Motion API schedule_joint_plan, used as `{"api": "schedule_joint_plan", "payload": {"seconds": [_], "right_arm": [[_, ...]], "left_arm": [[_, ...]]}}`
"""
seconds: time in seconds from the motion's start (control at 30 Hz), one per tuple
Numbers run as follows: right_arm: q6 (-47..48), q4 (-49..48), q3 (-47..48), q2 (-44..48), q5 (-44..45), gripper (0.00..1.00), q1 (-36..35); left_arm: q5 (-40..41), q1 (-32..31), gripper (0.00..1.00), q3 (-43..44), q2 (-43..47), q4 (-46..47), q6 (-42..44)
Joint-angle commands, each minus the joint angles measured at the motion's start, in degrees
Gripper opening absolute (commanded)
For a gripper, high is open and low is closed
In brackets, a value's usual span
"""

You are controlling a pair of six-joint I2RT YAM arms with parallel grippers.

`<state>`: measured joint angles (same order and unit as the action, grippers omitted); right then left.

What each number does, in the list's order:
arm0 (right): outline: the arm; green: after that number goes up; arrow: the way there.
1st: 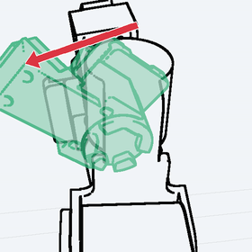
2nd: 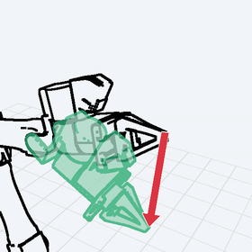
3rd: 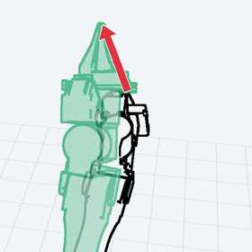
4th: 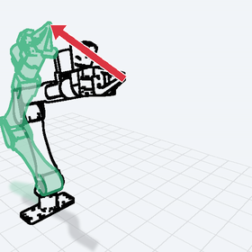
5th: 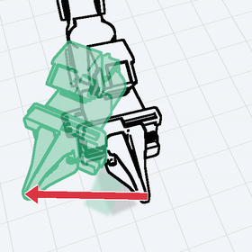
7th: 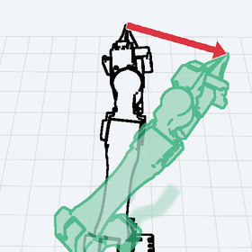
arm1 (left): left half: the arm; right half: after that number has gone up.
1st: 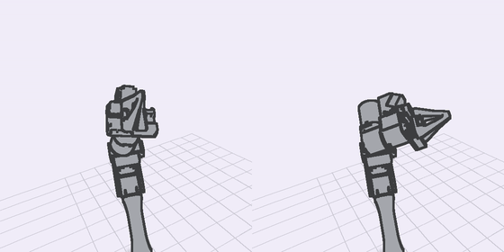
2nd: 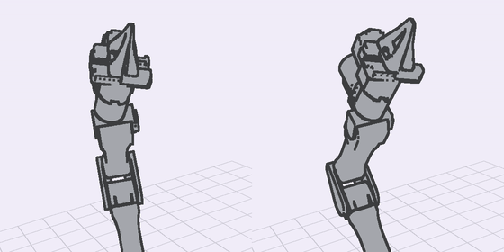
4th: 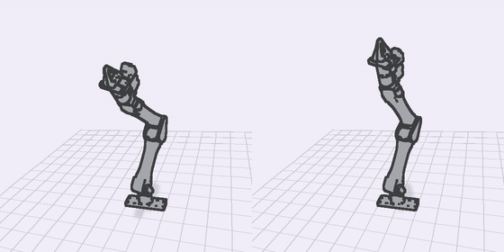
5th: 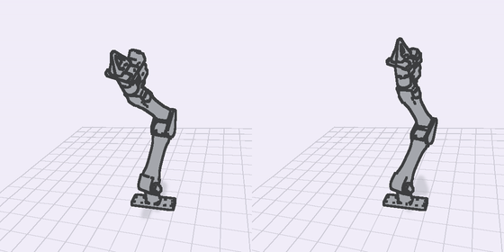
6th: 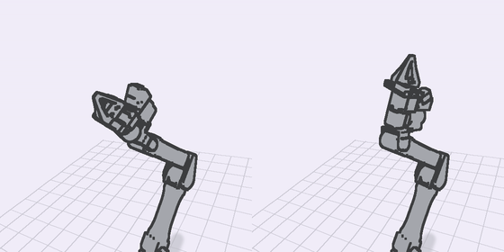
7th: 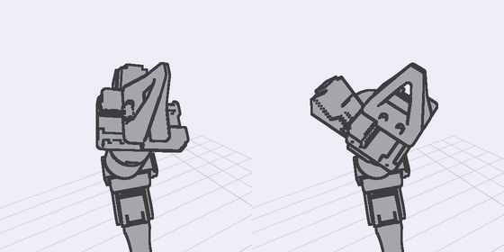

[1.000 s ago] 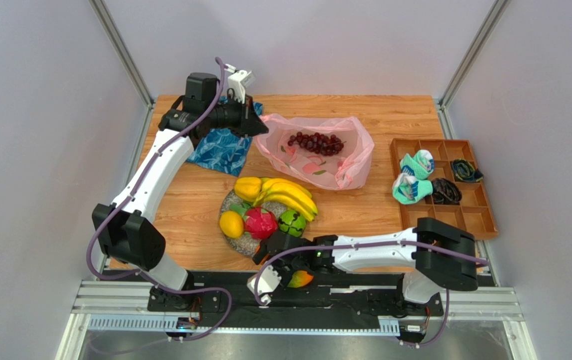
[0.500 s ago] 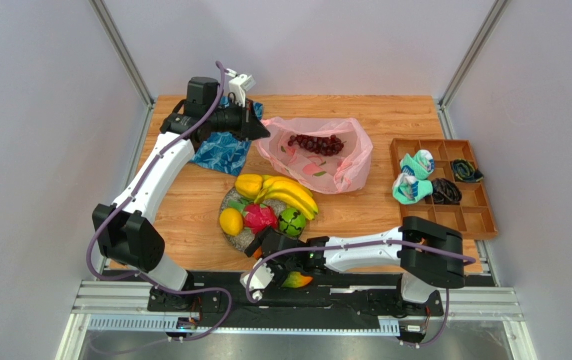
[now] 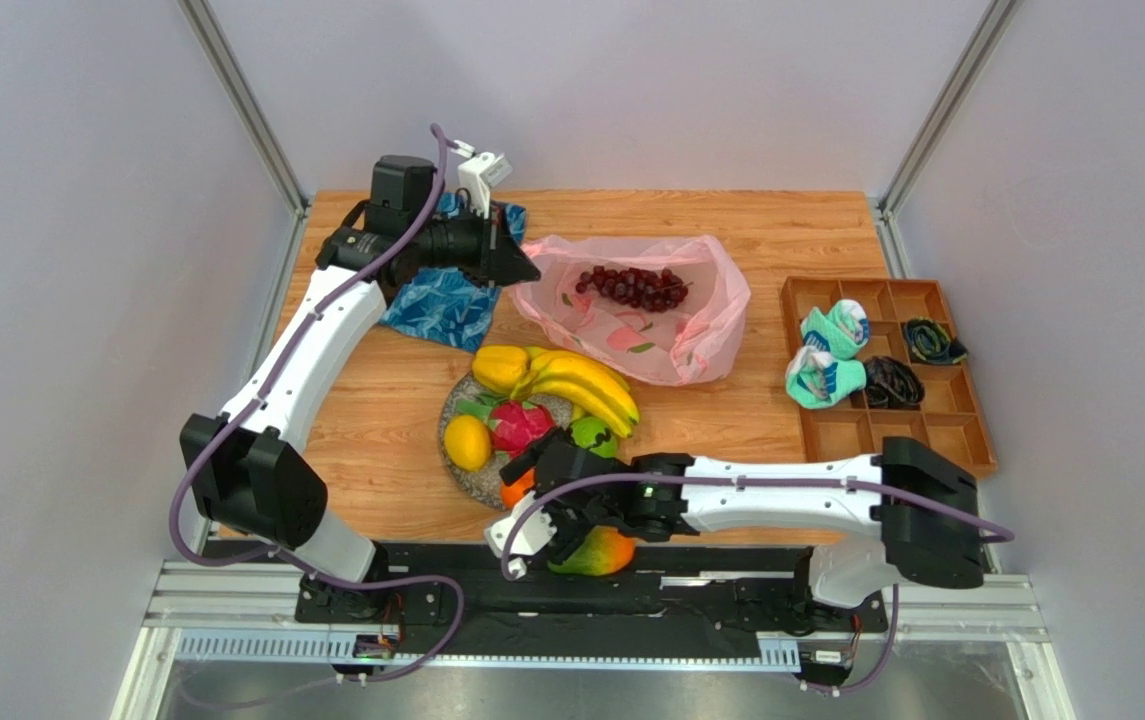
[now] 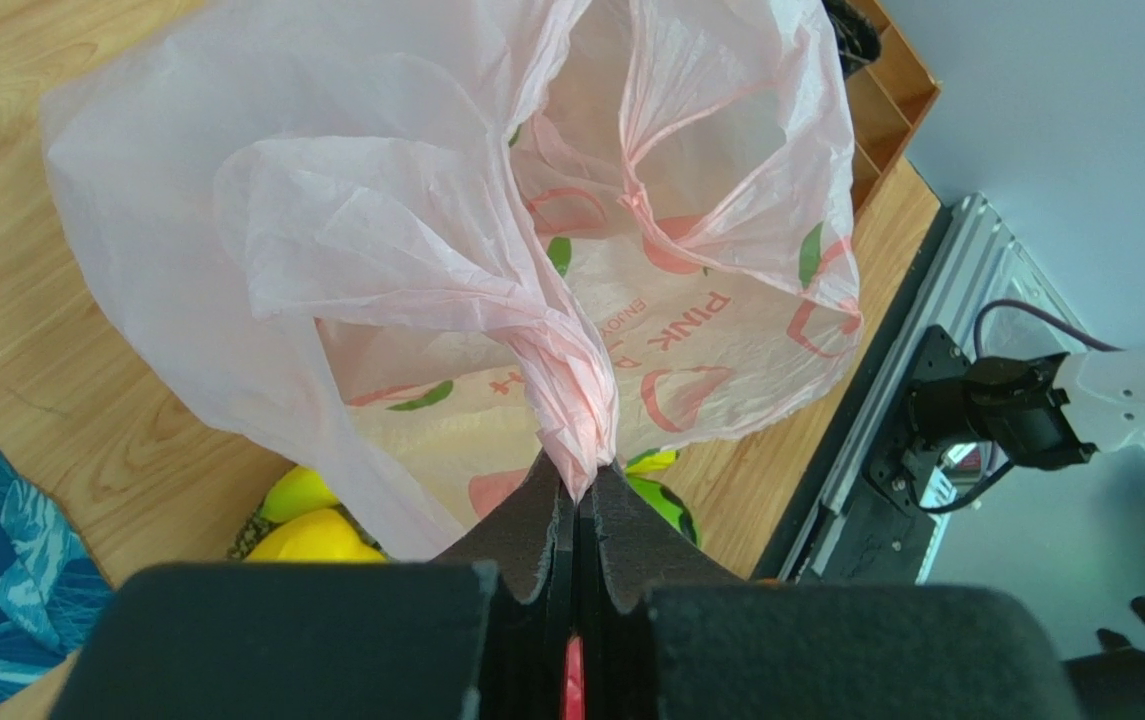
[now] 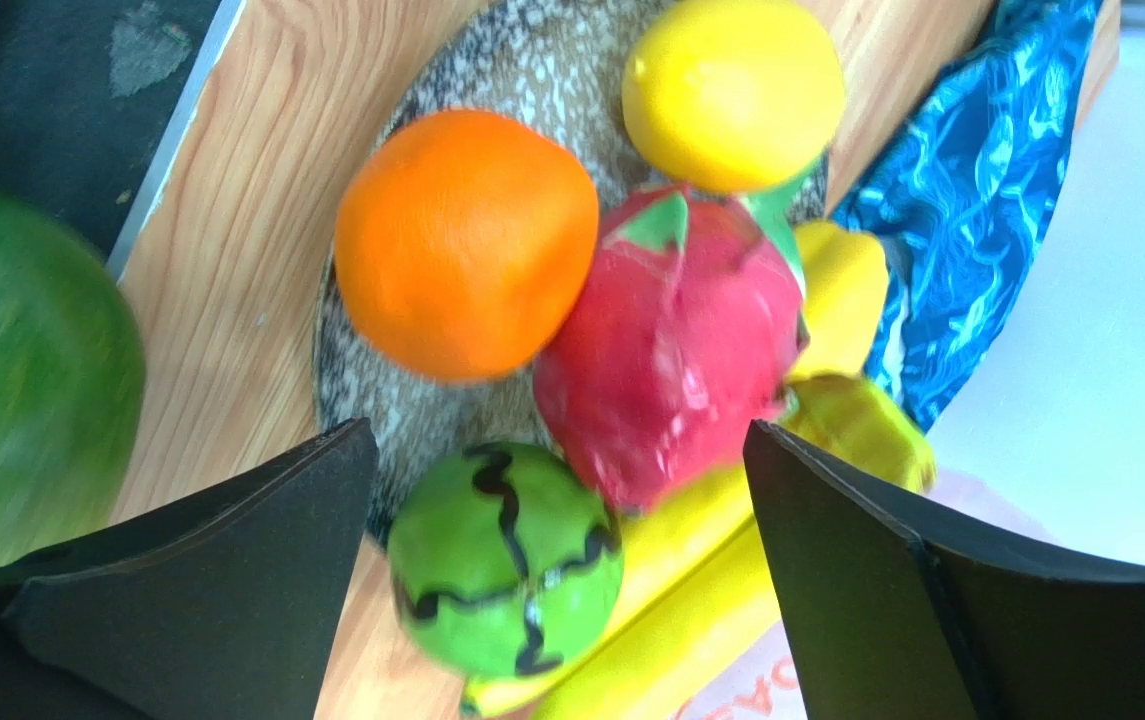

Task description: Take the fake fruits out of the plastic bag

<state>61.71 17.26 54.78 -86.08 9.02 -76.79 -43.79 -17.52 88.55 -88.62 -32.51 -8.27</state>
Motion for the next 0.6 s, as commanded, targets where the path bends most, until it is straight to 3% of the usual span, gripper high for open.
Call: {"api": "schedule_joint_plan", "payload": {"seconds": [0.0,0.1,0.17,0.27,0.43,0.57], "right_arm": [[-5.10,9.53,2.25,5.74,-0.22,1.00,0.15],[-14.04,17.27,4.36,9.44,-4.70,1.00,0.33],[-26.34,24.62,7.00,9.88,-12.23,1.00,1.81],[-36.10,24.94,3.34,11.98,-21.75,1.00,3.84],[-37.72,25.28,1.82,10.06,-29.04,1.00,4.46],[-37.63,23.01,1.64,7.25,-29.76,1.00,4.64]], "left_arm": [[-1.91,0.03,0.00,2.94,2.93,-3.08,3.43],[-2.09,0.03,0.00,3.03,3.27,-3.61,3.35],[-2.44,0.03,0.00,3.55,3.10,-4.13,3.00],[-3.05,-0.06,0.00,5.57,2.31,-6.50,3.70],[-3.06,0.03,0.00,6.02,2.66,-8.01,4.49],[-3.32,0.03,0.00,4.96,3.10,-7.83,4.49]]}}
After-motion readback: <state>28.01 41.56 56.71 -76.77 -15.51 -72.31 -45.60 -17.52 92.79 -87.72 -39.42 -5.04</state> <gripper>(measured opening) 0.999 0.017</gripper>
